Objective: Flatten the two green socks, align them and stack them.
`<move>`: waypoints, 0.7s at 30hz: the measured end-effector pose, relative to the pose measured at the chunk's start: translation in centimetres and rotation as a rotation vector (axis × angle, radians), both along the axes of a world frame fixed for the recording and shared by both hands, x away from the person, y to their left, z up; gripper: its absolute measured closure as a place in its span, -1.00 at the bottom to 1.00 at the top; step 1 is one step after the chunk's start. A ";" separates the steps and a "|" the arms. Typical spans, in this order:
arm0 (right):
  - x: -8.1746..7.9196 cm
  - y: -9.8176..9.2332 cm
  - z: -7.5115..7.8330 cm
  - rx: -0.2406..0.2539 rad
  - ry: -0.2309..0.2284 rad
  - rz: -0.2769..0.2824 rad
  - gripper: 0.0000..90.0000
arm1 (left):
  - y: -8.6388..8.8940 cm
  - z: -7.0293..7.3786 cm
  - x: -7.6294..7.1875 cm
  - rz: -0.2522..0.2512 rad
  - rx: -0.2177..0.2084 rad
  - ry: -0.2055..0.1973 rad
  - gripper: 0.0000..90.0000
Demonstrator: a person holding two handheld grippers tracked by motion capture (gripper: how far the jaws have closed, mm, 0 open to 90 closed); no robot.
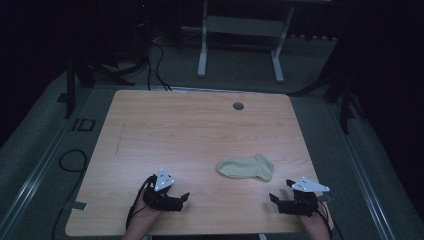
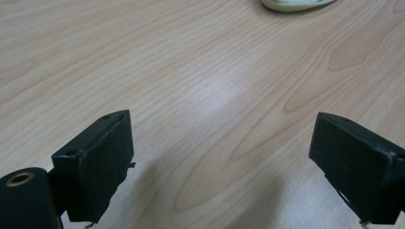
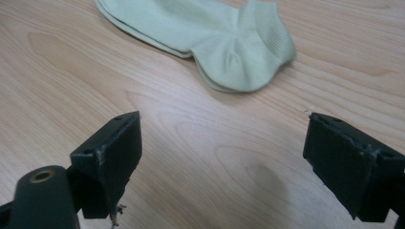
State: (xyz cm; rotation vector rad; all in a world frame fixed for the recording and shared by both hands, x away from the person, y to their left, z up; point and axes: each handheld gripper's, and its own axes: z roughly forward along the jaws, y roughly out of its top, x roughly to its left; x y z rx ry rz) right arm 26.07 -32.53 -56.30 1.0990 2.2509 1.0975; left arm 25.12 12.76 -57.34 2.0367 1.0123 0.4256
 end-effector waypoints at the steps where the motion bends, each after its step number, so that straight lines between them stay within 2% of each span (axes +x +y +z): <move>1: -0.1 -0.1 -0.1 -0.001 0.001 -0.007 -0.71 | 0.1 0.0 0.0 0.000 -0.005 0.002 -0.83; 12: 0.0 -0.7 -0.3 0.007 0.000 -0.034 -0.71 | 0.9 -0.2 -0.6 0.005 -0.004 0.000 -0.83; 21: 0.1 -0.6 -0.5 -0.002 0.004 -0.030 -0.71 | 1.4 -0.4 -0.6 0.008 -0.004 0.006 -0.83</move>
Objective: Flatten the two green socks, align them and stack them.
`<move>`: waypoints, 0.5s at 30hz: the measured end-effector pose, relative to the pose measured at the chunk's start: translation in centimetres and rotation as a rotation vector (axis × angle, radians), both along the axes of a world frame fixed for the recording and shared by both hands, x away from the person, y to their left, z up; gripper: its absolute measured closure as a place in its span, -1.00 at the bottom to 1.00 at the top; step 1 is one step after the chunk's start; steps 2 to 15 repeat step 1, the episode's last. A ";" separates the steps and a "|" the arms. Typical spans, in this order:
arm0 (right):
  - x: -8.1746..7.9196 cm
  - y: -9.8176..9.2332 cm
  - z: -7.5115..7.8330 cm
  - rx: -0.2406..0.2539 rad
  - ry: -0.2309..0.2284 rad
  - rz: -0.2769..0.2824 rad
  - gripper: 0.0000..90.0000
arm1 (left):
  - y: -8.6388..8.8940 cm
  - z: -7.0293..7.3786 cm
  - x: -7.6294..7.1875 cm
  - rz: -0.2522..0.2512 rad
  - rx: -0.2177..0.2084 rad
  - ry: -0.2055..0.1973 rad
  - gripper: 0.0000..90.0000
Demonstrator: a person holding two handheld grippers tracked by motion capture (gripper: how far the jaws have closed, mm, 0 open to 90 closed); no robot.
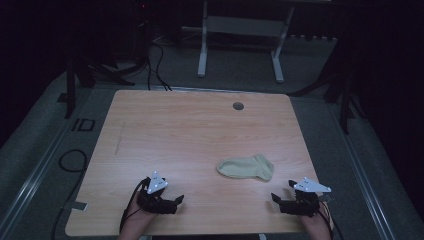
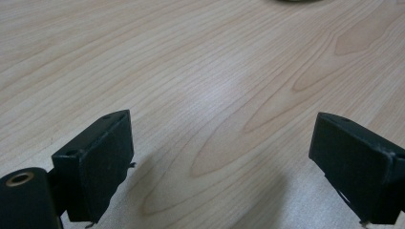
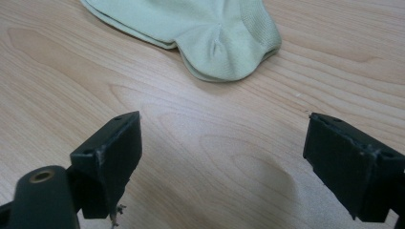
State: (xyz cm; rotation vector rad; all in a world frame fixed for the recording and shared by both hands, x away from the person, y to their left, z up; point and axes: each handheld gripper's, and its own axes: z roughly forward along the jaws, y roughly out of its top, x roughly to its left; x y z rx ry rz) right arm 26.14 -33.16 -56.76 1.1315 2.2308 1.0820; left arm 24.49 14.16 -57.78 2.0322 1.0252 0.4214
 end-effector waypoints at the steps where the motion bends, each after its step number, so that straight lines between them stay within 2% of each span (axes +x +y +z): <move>1: 0.0 0.0 0.0 0.001 0.000 0.002 -0.71 | 0.0 0.0 0.0 -0.004 0.002 0.000 -0.83; 15: 0.0 0.0 0.0 0.001 0.000 0.002 -0.71 | 0.0 0.0 0.0 -0.004 0.002 0.000 -0.83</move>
